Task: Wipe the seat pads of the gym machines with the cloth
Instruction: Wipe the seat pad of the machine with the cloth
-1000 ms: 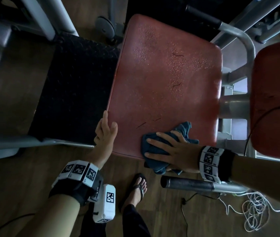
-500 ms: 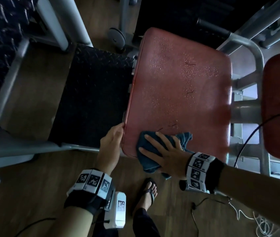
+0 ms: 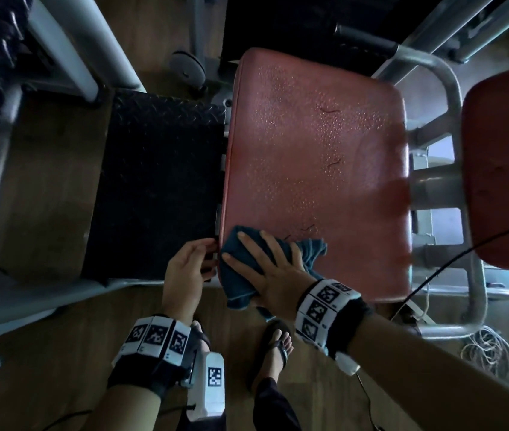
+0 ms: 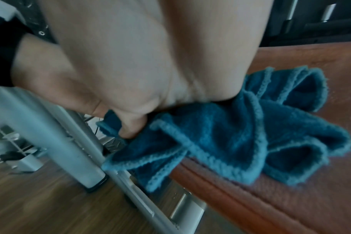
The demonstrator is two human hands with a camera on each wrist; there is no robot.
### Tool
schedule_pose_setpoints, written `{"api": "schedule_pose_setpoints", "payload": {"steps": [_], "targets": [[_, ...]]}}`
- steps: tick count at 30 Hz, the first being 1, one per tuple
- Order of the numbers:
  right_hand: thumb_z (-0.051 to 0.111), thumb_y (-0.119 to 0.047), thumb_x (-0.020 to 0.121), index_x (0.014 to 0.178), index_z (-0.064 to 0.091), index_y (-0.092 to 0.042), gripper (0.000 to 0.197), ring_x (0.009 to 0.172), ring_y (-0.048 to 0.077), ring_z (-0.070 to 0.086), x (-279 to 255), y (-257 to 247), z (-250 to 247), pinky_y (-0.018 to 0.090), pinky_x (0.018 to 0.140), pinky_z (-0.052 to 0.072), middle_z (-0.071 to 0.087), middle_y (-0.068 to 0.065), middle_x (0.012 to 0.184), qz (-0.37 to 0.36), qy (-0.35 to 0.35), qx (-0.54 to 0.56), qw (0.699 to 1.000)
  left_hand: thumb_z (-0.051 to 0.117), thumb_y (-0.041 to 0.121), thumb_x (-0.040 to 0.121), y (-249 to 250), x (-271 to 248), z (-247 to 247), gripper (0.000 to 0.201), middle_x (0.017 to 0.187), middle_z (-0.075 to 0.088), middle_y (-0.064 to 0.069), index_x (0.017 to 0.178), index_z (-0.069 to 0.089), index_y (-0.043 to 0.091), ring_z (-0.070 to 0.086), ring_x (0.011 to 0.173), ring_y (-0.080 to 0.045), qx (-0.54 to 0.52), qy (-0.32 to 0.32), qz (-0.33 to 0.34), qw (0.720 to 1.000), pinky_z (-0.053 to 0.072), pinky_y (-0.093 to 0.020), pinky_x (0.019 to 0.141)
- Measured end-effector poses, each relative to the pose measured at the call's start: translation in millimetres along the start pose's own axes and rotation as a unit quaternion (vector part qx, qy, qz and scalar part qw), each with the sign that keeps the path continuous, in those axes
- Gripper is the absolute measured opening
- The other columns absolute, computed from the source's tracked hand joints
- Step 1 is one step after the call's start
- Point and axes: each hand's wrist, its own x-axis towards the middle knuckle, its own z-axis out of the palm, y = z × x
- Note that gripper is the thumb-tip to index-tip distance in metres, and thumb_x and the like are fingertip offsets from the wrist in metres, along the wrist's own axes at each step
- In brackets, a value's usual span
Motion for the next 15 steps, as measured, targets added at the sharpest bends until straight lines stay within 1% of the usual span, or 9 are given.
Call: {"api": "schedule_pose_setpoints", "payload": {"steps": [2, 3, 6, 8, 9, 10, 13, 14, 15], "targets": [[0.041, -0.064, 0.075, 0.152, 0.017, -0.037, 0.085, 0.135, 0.036, 0.027, -0.9, -4.0, -4.1, 0.064, 0.09, 0.041, 0.017, 0.004, 0.158, 0.022, -0.009, 0.009, 1.0, 0.038, 0.021, 0.104, 0.1, -0.3, 2.3, 0.028, 0.101, 0.071, -0.009, 0.104, 0.066, 0.017, 0.067, 0.097, -0.03, -0.004, 0.005, -0.004, 1.0, 0.053, -0.047, 0.087], [0.042, -0.063, 0.077, 0.152, 0.017, -0.037, 0.084, 0.133, 0.036, 0.03, -1.6, -5.9, -7.7, 0.062, 0.089, 0.041, 0.018, 0.004, 0.158, 0.027, -0.007, 0.011, 1.0, 0.038, 0.023, 0.104, 1.2, -1.3, 3.3, 0.028, 0.101, 0.071, -0.008, 0.104, 0.066, 0.017, 0.067, 0.097, -0.029, -0.006, 0.003, -0.005, 1.0, 0.053, -0.047, 0.088], [0.068, -0.048, 0.073, 0.152, 0.014, -0.033, 0.097, 0.119, 0.037, 0.041, -3.2, -7.1, -21.5, 0.055, 0.084, 0.046, 0.025, 0.009, 0.153, 0.017, -0.013, 0.028, 0.999, 0.038, 0.024, 0.104, 8.1, -4.2, 6.4, 0.028, 0.102, 0.07, -0.007, 0.106, 0.065, 0.018, 0.068, 0.096, -0.025, 0.006, -0.01, 0.003, 1.0, 0.055, -0.042, 0.083], [0.072, -0.039, 0.075, 0.151, 0.01, -0.033, 0.098, 0.111, 0.035, 0.043, -5.5, -3.4, -31.1, 0.05, 0.081, 0.051, 0.025, 0.01, 0.146, 0.008, -0.034, 0.053, 0.998, 0.037, 0.024, 0.104, 10.8, -3.7, 7.3, 0.027, 0.1, 0.071, -0.004, 0.104, 0.065, 0.021, 0.069, 0.092, -0.021, 0.019, -0.011, 0.004, 1.0, 0.056, -0.032, 0.075], [0.07, -0.037, 0.079, 0.15, 0.009, -0.033, 0.094, 0.11, 0.034, 0.044, -8.0, -1.1, -36.1, 0.049, 0.081, 0.052, 0.025, 0.009, 0.143, 0.002, -0.048, 0.069, 0.996, 0.038, 0.025, 0.103, 12.1, -4.8, 8.3, 0.026, 0.099, 0.07, -0.003, 0.104, 0.064, 0.022, 0.069, 0.091, -0.02, 0.022, -0.009, 0.007, 1.0, 0.055, -0.03, 0.073], [0.066, -0.037, 0.082, 0.15, 0.008, -0.033, 0.09, 0.11, 0.032, 0.044, -11.8, 2.1, -40.4, 0.048, 0.082, 0.052, 0.026, 0.008, 0.142, -0.001, -0.062, 0.082, 0.995, 0.04, 0.027, 0.103, 11.6, -4.6, 8.9, 0.024, 0.1, 0.07, -0.002, 0.104, 0.064, 0.024, 0.068, 0.092, -0.02, 0.033, -0.008, 0.017, 0.999, 0.055, -0.031, 0.075], [0.054, -0.037, 0.091, 0.151, 0.008, -0.033, 0.077, 0.111, 0.028, 0.047, -29.5, 14.9, -53.9, 0.043, 0.084, 0.053, 0.03, 0.005, 0.141, 0.015, -0.089, 0.103, 0.991, 0.046, 0.033, 0.1, 11.2, -2.6, 15.1, 0.018, 0.109, 0.063, 0.003, 0.112, 0.059, 0.03, 0.063, 0.099, -0.011, 0.094, -0.021, 0.071, 0.993, 0.053, -0.041, 0.09], [0.05, -0.038, 0.093, 0.151, 0.007, -0.034, 0.073, 0.112, 0.026, 0.047, -36.5, 21.0, -57.7, 0.04, 0.085, 0.053, 0.031, 0.004, 0.14, 0.028, -0.086, 0.109, 0.99, 0.049, 0.034, 0.099, 12.7, -1.9, 19.7, 0.02, 0.11, 0.061, 0.004, 0.116, 0.056, 0.027, 0.061, 0.1, -0.008, 0.113, -0.028, 0.093, 0.989, 0.052, -0.041, 0.091], [0.046, -0.041, 0.095, 0.151, 0.005, -0.035, 0.07, 0.113, 0.024, 0.047, -43.3, 28.1, -60.5, 0.038, 0.086, 0.053, 0.031, 0.002, 0.14, 0.044, -0.082, 0.112, 0.989, 0.053, 0.038, 0.096, 13.5, -1.4, 25.5, 0.029, 0.111, 0.061, 0.003, 0.119, 0.055, 0.022, 0.061, 0.101, -0.008, 0.124, -0.037, 0.114, 0.985, 0.053, -0.042, 0.091]]}}
